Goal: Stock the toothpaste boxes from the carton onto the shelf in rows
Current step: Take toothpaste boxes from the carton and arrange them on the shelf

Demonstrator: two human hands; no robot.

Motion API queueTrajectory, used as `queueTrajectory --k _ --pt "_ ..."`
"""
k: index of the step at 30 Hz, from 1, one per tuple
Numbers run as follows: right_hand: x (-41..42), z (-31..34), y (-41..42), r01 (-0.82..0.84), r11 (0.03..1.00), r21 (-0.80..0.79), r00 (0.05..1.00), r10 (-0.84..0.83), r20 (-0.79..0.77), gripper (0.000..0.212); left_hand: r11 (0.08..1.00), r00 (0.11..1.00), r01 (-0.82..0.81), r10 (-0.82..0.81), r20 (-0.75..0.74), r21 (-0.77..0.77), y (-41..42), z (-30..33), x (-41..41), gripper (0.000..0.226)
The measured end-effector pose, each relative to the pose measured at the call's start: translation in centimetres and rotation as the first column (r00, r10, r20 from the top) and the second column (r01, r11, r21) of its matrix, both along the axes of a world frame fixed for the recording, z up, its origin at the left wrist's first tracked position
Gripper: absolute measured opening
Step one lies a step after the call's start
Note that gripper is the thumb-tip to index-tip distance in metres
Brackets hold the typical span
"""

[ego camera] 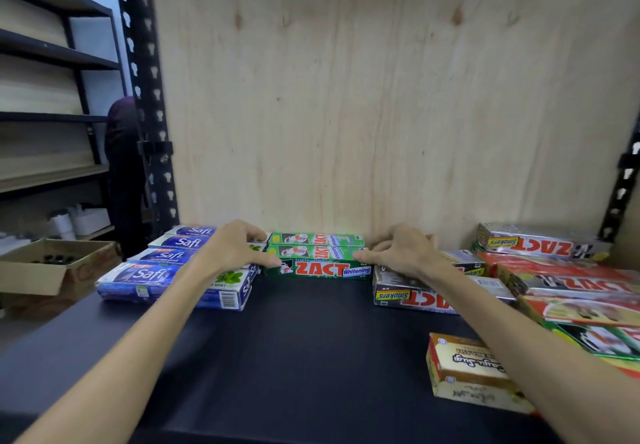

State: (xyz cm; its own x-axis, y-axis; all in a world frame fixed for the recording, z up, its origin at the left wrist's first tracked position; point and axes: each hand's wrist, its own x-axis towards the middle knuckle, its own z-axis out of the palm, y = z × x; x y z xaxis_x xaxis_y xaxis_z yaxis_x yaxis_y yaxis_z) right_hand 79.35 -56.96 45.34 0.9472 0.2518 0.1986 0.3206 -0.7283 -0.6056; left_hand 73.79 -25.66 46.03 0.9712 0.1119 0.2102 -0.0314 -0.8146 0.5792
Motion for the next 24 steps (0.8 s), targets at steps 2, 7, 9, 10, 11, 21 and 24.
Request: queueTrajectory --k 2,7,9,10,11,21,24 --pt "-0.4 0.2 0.4 -0.014 1.0 0.011 1.0 0.014 0.016 0.073 1.0 1.0 0.004 -0.004 -0.007 -0.003 0.1 0.0 0.2 0.067" --pt "-0.5 0.4 1.3 -0.024 1.0 -0.006 0.999 0.024 0.046 0.072 1.0 1.0 0.008 -0.008 -0.029 0.0 0.6 -0.2 0.7 0.075" --pt "-0.6 0.4 1.2 -0.039 0.999 -0.002 0.999 0.039 0.028 0.076 1.0 0.999 0.017 -0.018 -0.038 -0.014 0.8 -0.2 0.8 0.077" --pt "-0.6 0.4 1.0 -0.044 0.999 -0.005 0.998 0.044 0.032 0.075 1.0 0.999 0.024 -0.025 -0.04 -0.017 0.8 -0.2 0.8 0.077" --pt "-0.6 0.3 0.9 -0.047 0.999 -0.009 0.998 0.047 0.041 0.073 0.999 0.999 0.032 -0.033 -0.036 -0.02 0.8 -0.2 0.8 0.077" --pt "0.2 -0.8 0.7 -0.032 0.999 -0.035 0.987 0.037 0.154 0.067 0.98 0.991 0.133 -0.135 -0.008 -0.147 0.9 0.1 0.0 0.075" --pt "0.3 -0.9 0.6 -0.017 0.998 -0.061 0.986 0.027 0.167 0.064 0.983 0.99 0.142 -0.143 0.004 -0.114 0.6 -0.1 0.1 0.072"
